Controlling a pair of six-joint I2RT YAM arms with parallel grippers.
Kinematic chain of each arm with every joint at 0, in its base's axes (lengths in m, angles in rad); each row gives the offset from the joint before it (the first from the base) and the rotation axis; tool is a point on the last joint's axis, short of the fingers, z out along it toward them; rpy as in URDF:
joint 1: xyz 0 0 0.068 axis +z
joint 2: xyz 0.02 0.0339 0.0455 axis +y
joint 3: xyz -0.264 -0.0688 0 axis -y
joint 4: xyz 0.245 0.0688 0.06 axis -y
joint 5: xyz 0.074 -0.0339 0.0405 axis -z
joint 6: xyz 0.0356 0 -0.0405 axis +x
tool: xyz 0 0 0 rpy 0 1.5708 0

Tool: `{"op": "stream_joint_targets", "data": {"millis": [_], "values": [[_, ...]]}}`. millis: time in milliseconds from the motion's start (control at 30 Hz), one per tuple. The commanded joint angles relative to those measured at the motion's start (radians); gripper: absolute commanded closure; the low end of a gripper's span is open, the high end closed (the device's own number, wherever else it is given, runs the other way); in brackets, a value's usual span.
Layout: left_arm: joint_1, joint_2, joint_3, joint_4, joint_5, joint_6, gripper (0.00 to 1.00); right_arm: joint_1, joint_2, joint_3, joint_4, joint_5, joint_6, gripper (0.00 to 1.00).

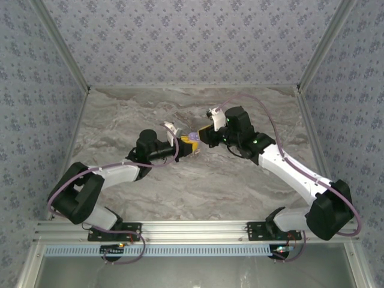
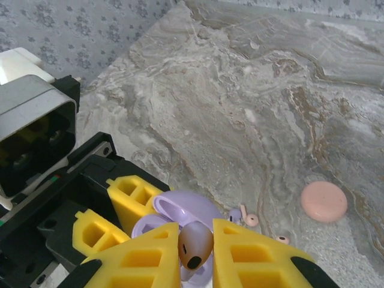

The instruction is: Insert the wireless bluetooth earbuds into the charging case

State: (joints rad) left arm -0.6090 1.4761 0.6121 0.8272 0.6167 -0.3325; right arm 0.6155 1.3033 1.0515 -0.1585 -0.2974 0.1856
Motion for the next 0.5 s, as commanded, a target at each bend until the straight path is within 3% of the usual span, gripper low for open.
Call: {"op": "stream_joint_targets", "data": {"millis": [0, 467], "values": [[-0.006, 0.002, -0.001, 0.092, 0.035, -0.008, 0.97, 0.012, -0.036, 0.03, 0.04, 0.022, -0.015, 0.81], [-0.028, -0.005, 0.04, 0.088, 0.01, -0.062, 0.97, 0.037, -0.073, 0.012, 0.084, 0.06, -0.027, 0.81]]}}
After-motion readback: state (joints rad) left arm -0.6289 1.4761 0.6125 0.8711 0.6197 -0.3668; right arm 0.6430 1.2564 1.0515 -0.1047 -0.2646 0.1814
